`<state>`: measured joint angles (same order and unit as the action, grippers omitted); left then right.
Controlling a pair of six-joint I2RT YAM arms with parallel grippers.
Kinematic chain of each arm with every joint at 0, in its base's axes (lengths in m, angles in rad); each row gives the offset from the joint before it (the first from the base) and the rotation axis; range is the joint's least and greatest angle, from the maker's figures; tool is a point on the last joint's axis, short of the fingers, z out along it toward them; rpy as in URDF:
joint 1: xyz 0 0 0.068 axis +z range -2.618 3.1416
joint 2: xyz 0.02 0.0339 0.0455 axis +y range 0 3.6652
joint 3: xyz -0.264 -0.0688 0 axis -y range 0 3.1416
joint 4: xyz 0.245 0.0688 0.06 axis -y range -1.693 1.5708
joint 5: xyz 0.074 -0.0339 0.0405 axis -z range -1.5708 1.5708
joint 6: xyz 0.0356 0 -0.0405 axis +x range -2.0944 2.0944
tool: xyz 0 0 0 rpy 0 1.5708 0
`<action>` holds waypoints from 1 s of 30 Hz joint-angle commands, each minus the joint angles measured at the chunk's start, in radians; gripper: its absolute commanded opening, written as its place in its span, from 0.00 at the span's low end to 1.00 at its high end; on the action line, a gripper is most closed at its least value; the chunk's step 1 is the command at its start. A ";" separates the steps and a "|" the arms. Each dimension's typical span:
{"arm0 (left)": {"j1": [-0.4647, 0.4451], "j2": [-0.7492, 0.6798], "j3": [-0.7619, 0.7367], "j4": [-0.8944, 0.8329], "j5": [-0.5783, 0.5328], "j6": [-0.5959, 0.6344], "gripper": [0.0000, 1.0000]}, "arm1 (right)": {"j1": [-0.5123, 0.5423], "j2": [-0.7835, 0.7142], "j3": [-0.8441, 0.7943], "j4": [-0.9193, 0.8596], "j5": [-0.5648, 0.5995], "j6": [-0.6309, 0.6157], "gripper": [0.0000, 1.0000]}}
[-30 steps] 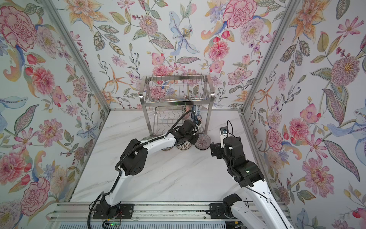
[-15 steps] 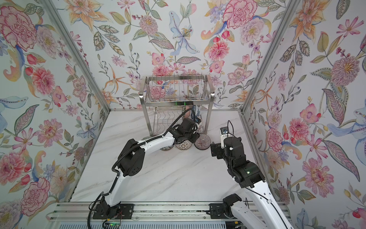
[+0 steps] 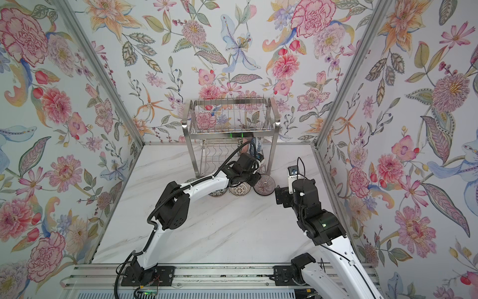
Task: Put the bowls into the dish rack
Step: 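Lower the left gripper onto the purple-striped bowl rim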
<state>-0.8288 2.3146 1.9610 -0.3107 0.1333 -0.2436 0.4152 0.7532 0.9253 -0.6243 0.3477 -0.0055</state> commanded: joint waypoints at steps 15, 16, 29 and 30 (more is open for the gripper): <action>0.012 0.072 0.065 -0.049 0.040 0.000 0.29 | -0.007 0.000 -0.010 0.016 0.003 0.012 0.99; 0.011 0.072 0.069 -0.050 0.039 0.000 0.28 | -0.006 0.000 -0.009 0.017 0.005 0.012 0.99; 0.015 0.080 0.078 -0.072 0.034 0.003 0.28 | -0.006 -0.005 -0.009 0.016 0.007 0.012 0.99; 0.016 0.084 0.079 -0.073 0.034 0.003 0.30 | -0.006 -0.006 -0.009 0.016 0.007 0.011 0.99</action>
<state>-0.8230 2.3695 2.0087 -0.3595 0.1543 -0.2432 0.4152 0.7532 0.9253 -0.6239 0.3477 -0.0055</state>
